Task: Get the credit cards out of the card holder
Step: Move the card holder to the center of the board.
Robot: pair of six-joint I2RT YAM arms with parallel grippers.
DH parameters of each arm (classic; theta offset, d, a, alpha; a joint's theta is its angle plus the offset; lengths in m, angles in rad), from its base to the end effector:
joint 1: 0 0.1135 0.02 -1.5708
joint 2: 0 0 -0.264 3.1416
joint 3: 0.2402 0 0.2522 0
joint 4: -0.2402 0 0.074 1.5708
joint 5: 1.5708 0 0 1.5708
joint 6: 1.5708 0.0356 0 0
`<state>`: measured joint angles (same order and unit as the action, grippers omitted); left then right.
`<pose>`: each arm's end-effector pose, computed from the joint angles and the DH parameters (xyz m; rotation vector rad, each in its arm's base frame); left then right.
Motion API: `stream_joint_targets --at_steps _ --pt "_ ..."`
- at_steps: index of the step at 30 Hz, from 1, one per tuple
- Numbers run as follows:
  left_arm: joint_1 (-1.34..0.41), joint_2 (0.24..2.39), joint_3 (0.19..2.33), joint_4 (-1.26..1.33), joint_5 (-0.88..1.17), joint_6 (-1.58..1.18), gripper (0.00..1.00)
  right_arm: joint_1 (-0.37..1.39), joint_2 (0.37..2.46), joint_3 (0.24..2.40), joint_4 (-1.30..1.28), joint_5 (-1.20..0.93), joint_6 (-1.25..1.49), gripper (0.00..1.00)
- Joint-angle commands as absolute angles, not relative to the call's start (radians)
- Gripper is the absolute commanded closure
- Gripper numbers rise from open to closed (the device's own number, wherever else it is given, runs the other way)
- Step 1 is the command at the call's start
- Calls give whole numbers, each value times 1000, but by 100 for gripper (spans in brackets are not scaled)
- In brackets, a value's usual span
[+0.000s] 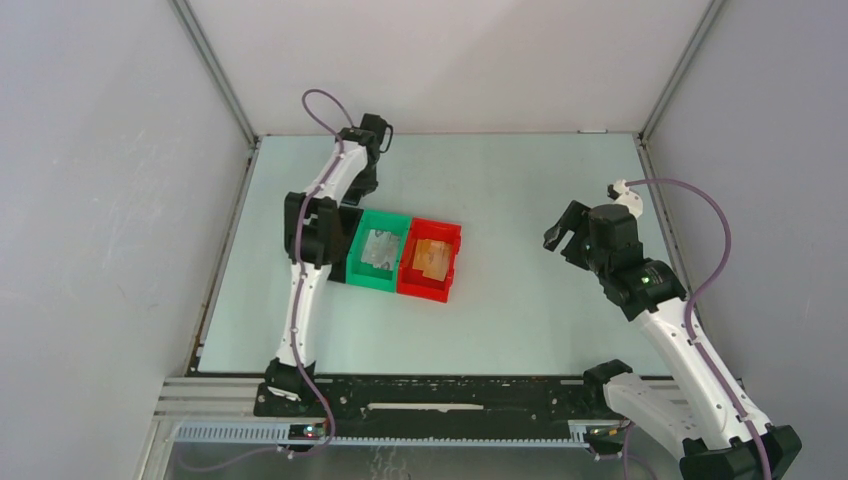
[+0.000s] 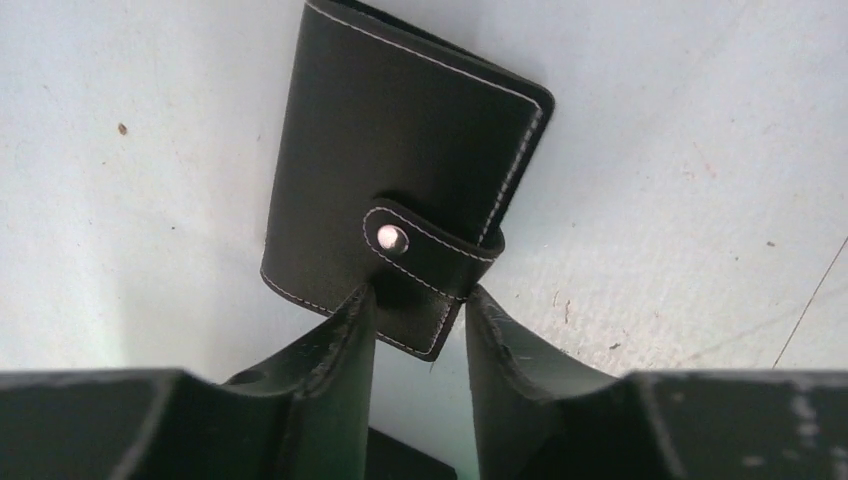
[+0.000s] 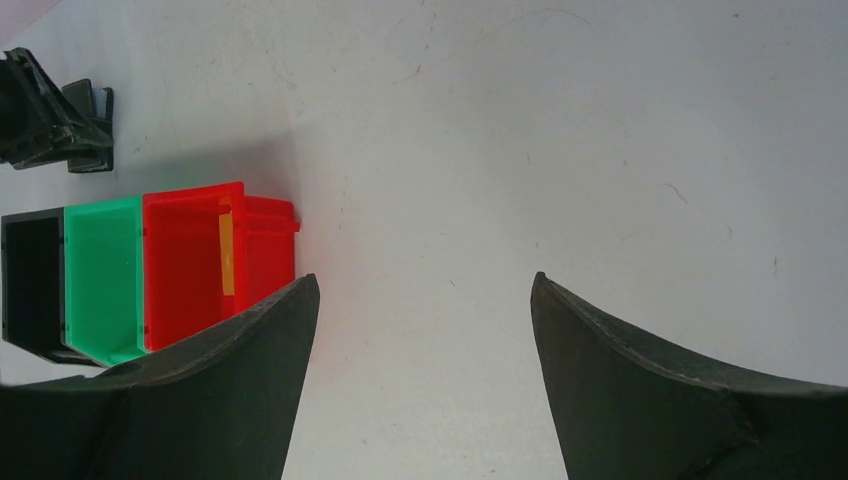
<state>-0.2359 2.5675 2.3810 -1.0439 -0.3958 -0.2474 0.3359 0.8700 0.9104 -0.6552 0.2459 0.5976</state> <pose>0.5177 -0.1103 0.1697 -0.1082 2.6896 0.4131 0.1735 0.0514 0.3225 0.4213 2.1356 0.2667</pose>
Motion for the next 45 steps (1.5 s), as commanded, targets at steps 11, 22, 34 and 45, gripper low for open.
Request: stream_joint_targets --at_steps 11,22,34,45 --pt "-248 2392 2232 -919 -276 -230 100 348 874 943 -632 257 628 15" --pt "-361 2215 2188 -871 -114 -254 100 354 874 943 -630 263 640 15" --pt "-632 2205 2198 -775 90 -380 100 354 785 922 -694 371 672 15" --pt "-814 2203 2122 -796 37 -406 100 309 706 887 -767 368 709 15"
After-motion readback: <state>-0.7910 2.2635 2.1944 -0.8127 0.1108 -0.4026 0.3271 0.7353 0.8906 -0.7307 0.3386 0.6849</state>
